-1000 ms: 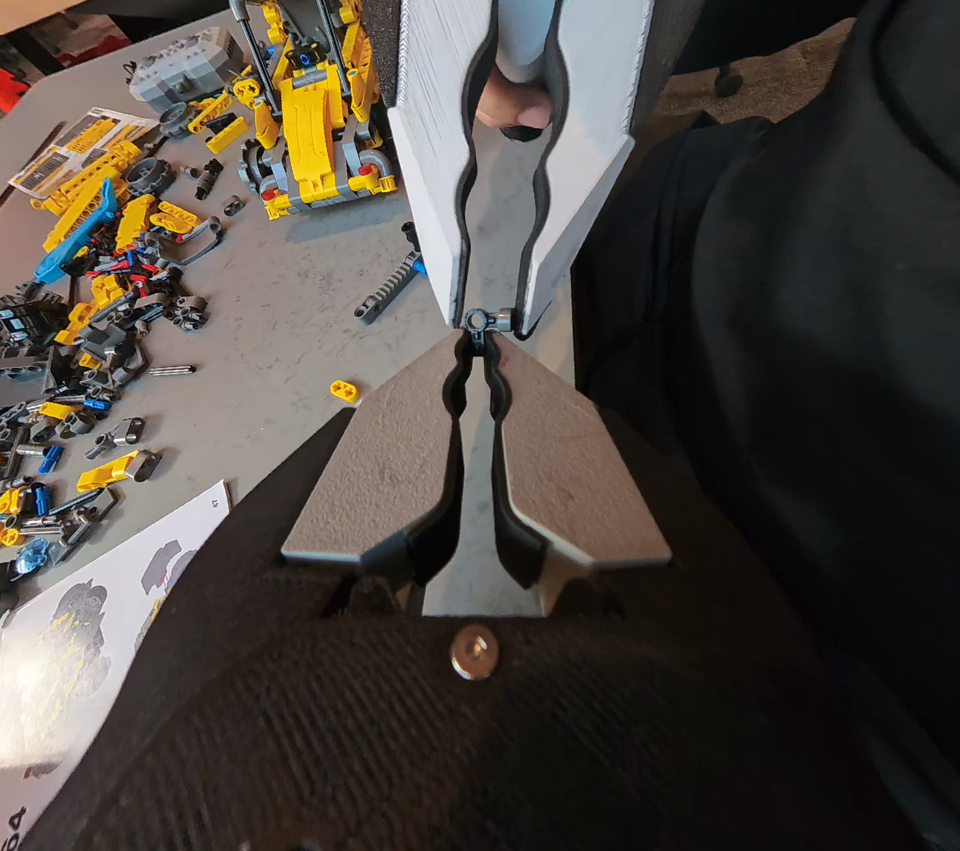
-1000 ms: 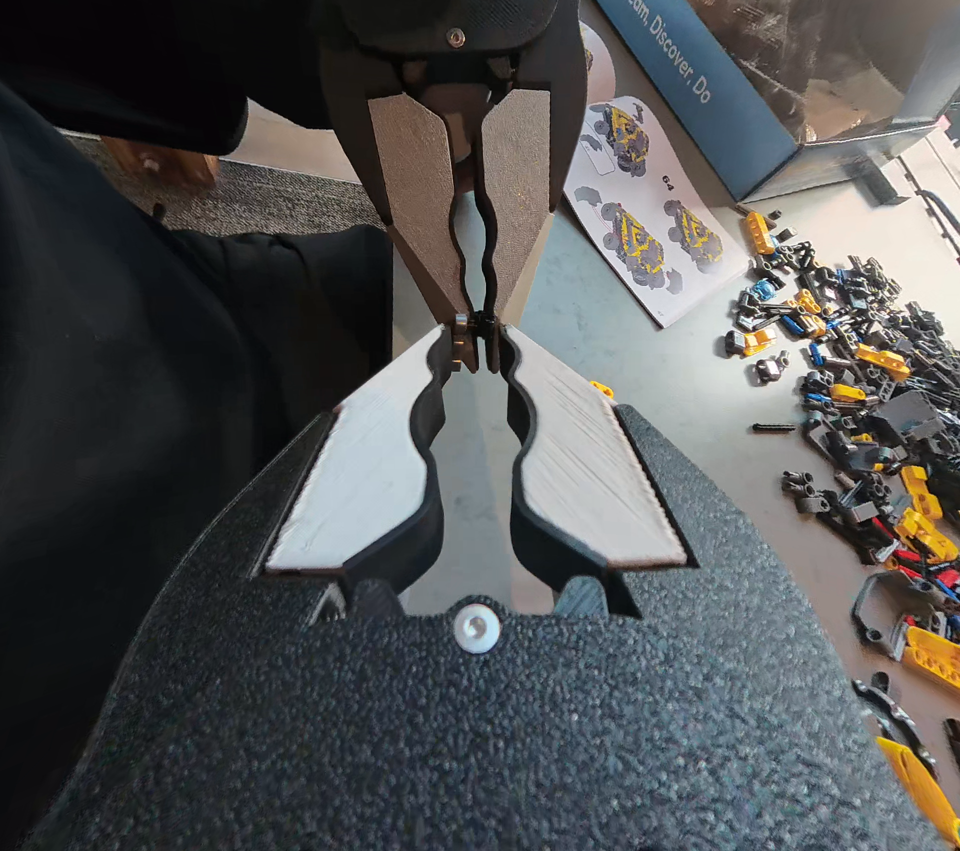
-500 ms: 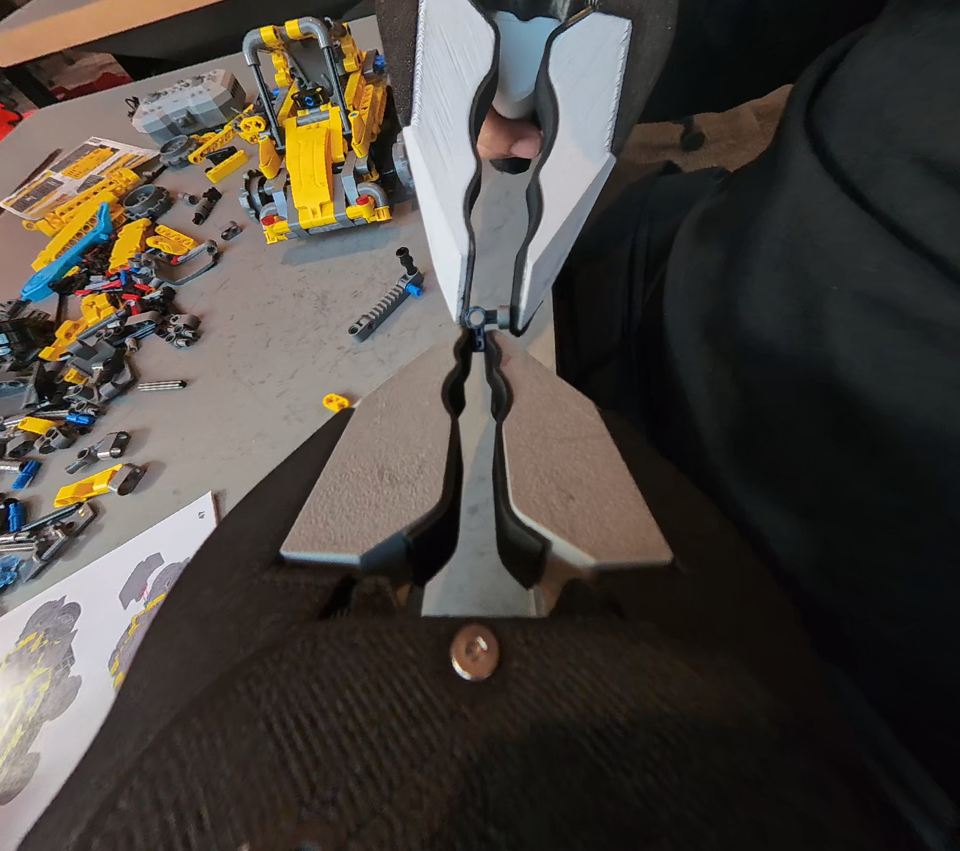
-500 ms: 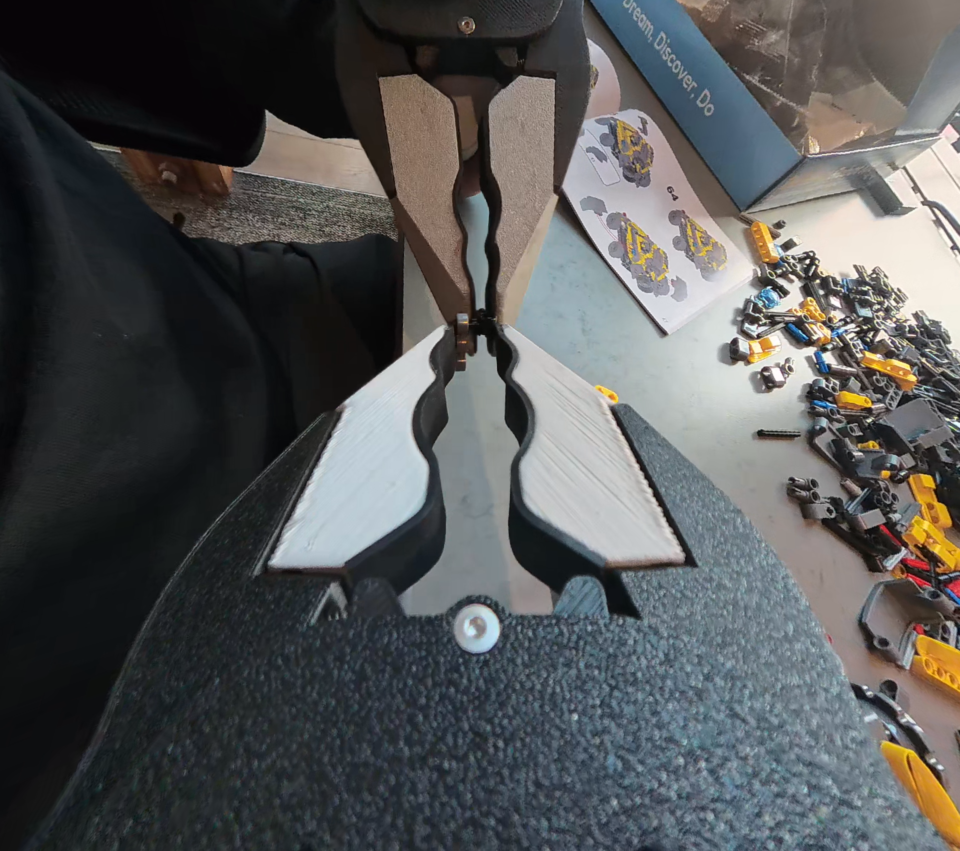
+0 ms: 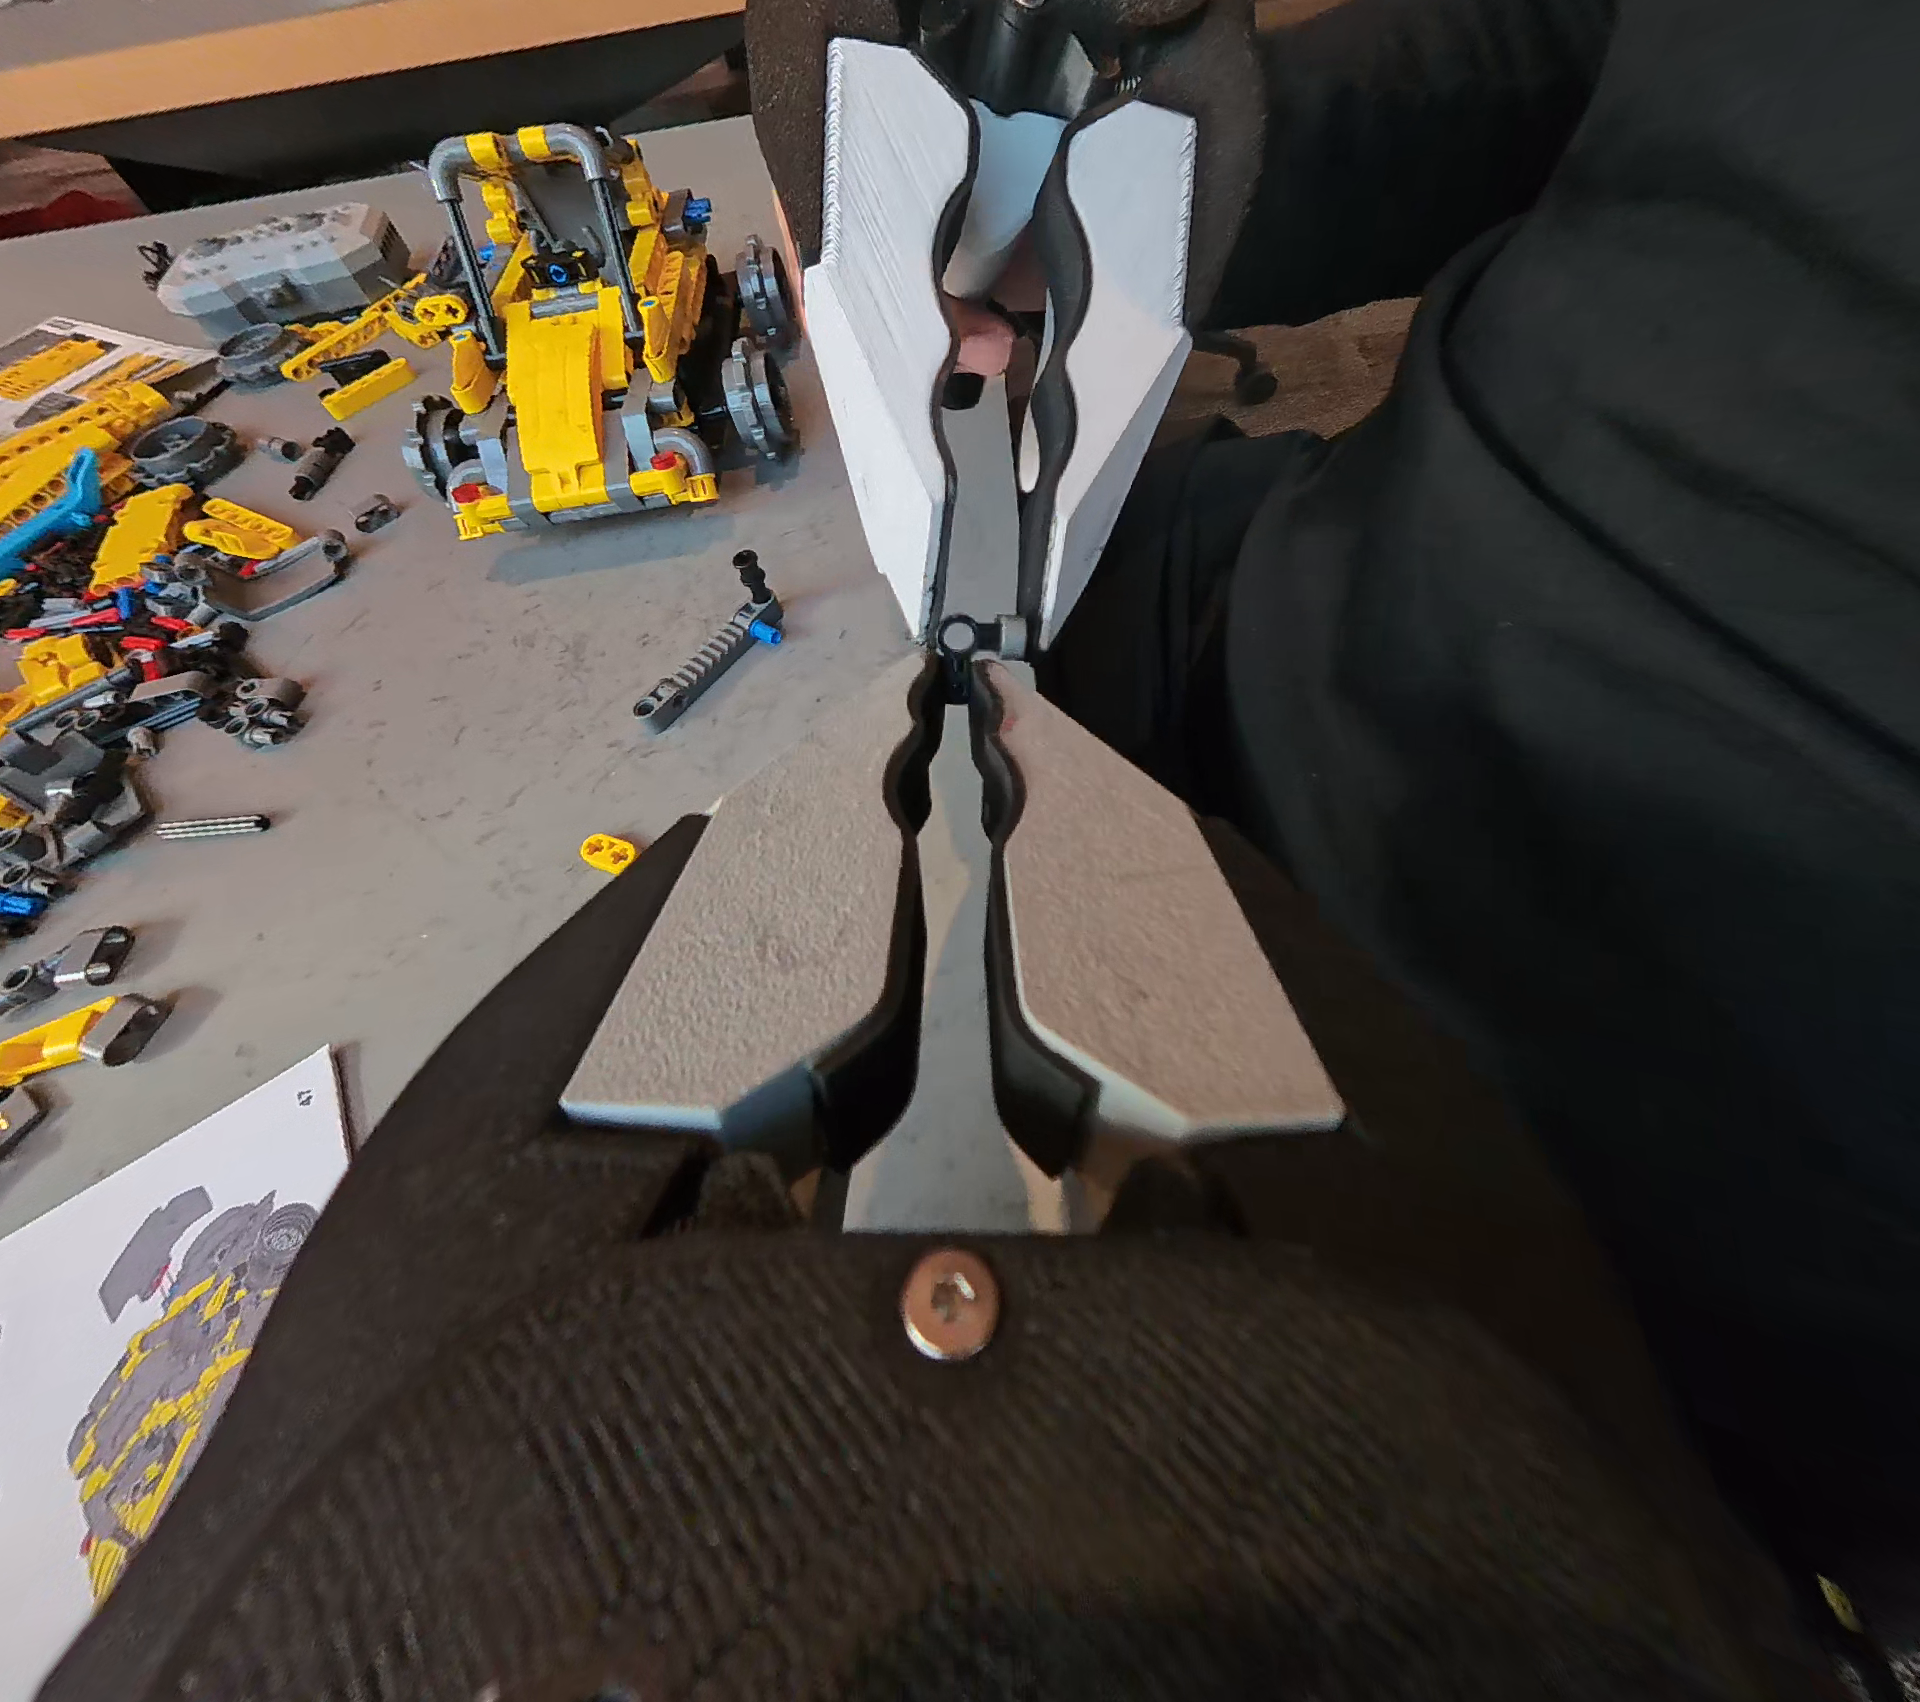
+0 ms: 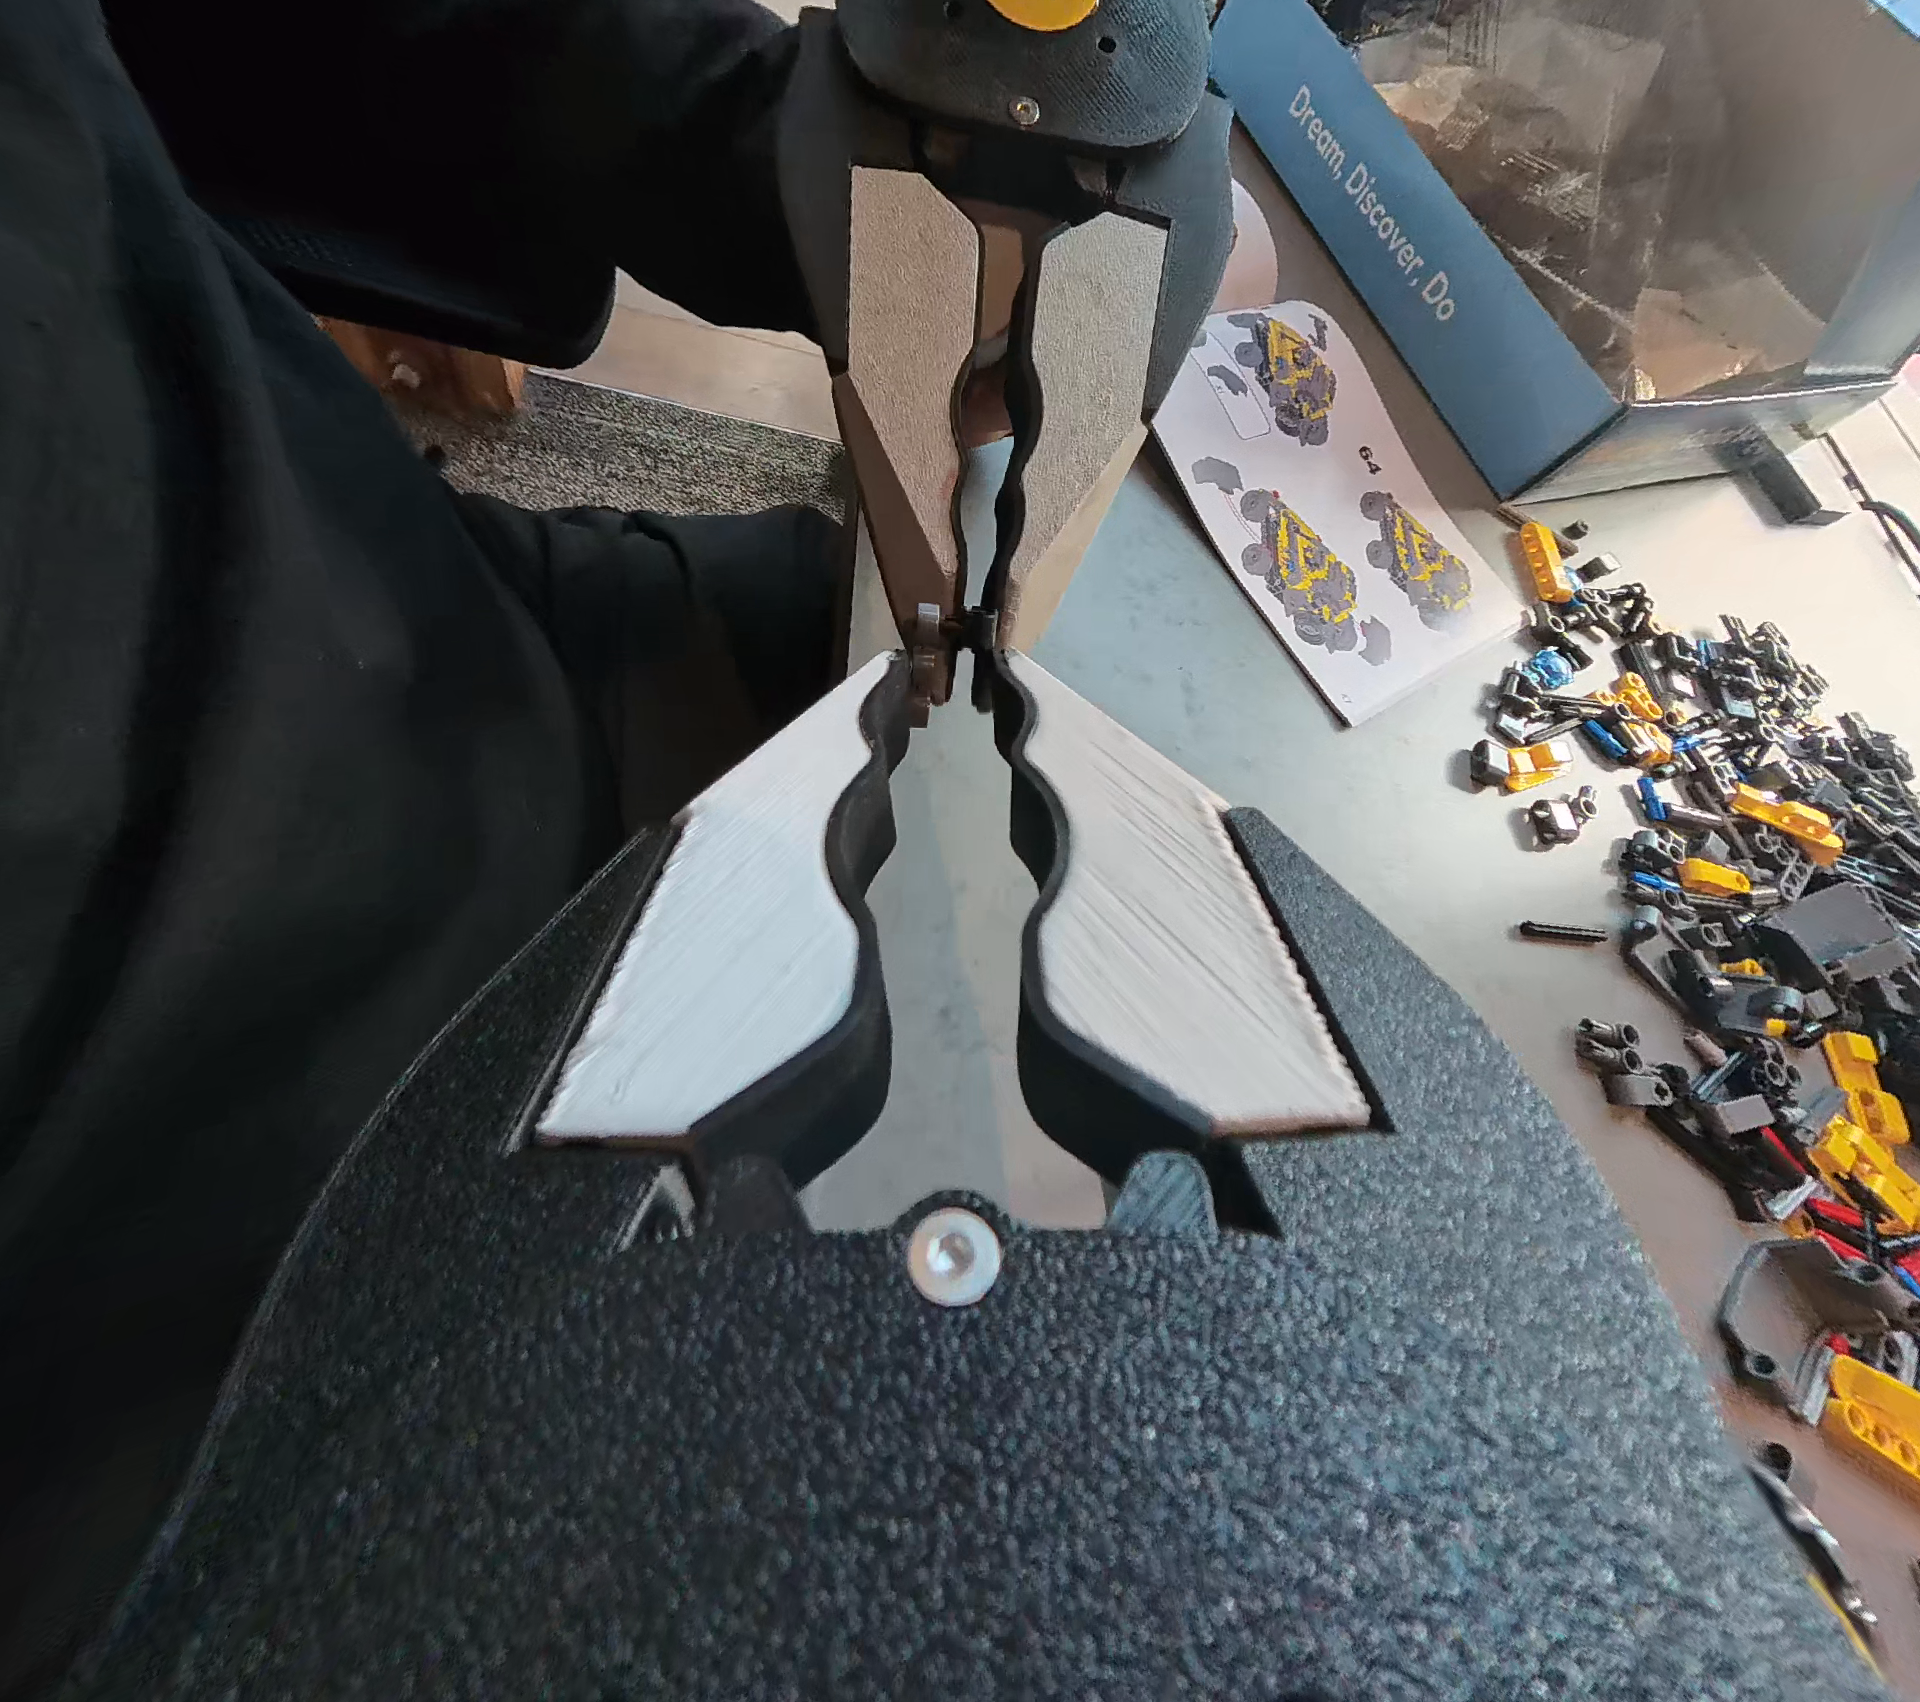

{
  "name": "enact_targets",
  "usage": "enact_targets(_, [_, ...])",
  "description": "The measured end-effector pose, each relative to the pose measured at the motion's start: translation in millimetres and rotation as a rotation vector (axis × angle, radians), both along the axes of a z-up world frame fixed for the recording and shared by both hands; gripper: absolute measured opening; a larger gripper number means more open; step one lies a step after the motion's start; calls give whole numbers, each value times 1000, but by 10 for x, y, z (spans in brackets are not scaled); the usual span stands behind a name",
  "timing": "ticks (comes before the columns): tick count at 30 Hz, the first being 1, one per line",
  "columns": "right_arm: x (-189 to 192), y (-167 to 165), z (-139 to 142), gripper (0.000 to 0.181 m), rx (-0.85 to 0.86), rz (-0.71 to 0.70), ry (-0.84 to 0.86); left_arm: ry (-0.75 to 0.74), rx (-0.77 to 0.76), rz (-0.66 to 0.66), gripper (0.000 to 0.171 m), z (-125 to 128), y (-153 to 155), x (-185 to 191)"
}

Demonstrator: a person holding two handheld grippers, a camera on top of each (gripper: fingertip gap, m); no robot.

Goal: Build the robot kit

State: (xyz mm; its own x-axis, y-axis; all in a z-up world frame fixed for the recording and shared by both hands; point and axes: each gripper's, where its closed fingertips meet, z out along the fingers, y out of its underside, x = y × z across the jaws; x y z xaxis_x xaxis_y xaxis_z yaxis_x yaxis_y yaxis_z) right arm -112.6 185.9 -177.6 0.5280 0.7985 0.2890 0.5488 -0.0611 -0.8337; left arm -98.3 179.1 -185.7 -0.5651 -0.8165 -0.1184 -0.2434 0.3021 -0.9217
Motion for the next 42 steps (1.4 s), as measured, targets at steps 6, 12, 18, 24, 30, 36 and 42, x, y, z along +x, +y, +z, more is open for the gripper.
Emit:
enact_targets(6, [-2, -6, 1, 4, -55, -4, 72, -3, -7, 19, 6, 10, 13, 3])
enact_targets(12, [11, 2, -17, 4, -50, -21, 61, 13, -15, 31, 1, -3, 34, 22])
enact_targets(18, [47, 6, -1, 6, -47, -18, 63, -7, -70, 63, 1, 68, 103, 37])
enact_targets(24, [60, 40, 169, 27, -38, -25, 168, -82, -150, 51, 2, 223, 114, 22])
enact_targets(30, [22, 34, 215, 7, -22, -4, 177, -129, -111, 58, 2, 249, 62, 59])
enact_targets(36, [103, 49, 157, 4, -52, -37, 130, -78, -116, 75, 5, 191, 86, 95])
enact_targets(42, [224, 35, 42, 4, -81, -62, 6, -57, -102, 88, 16, 152, 90, 116])
